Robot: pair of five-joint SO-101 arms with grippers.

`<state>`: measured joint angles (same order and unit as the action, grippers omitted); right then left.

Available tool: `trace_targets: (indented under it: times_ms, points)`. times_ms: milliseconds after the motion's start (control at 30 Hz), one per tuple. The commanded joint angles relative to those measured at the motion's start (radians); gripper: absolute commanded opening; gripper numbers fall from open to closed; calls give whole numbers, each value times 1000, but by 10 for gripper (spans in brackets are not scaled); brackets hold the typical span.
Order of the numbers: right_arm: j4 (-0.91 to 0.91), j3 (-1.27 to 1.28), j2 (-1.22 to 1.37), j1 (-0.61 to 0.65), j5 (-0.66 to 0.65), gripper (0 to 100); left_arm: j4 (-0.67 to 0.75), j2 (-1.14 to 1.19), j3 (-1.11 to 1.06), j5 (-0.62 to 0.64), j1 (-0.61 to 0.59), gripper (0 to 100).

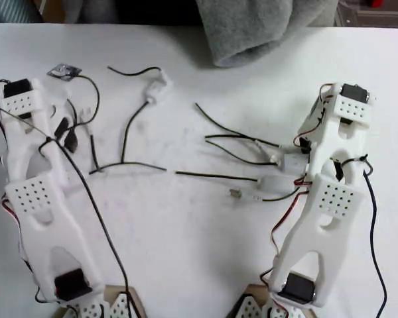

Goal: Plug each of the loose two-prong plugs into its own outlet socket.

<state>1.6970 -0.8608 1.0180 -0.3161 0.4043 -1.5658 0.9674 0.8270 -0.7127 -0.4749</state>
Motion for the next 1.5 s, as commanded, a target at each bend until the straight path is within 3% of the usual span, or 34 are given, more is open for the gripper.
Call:
trace_targets:
  times_ms: [0,300,500,700,900,1100,1467]
  points:
    - [-7,12,15,1,-5,368,-6,-27,12,-81,-2,24]
    - [-7,12,15,1,-5,368,-226,-119,299,-109,-25,24]
    - [-7,12,15,1,-5,368,-226,-260,308,-61,-31,25]
    - [-7,12,15,1,-5,368,-226,-519,-14,2,87,24]
    - [-7,12,15,1,-5,368,-187,-814,-328,150,361,24]
    - [-5,12,15,-2,-5,368,-52,-892,-595,235,587,24]
    - [-7,12,15,-1,-5,368,296,-900,-1082,325,717,24]
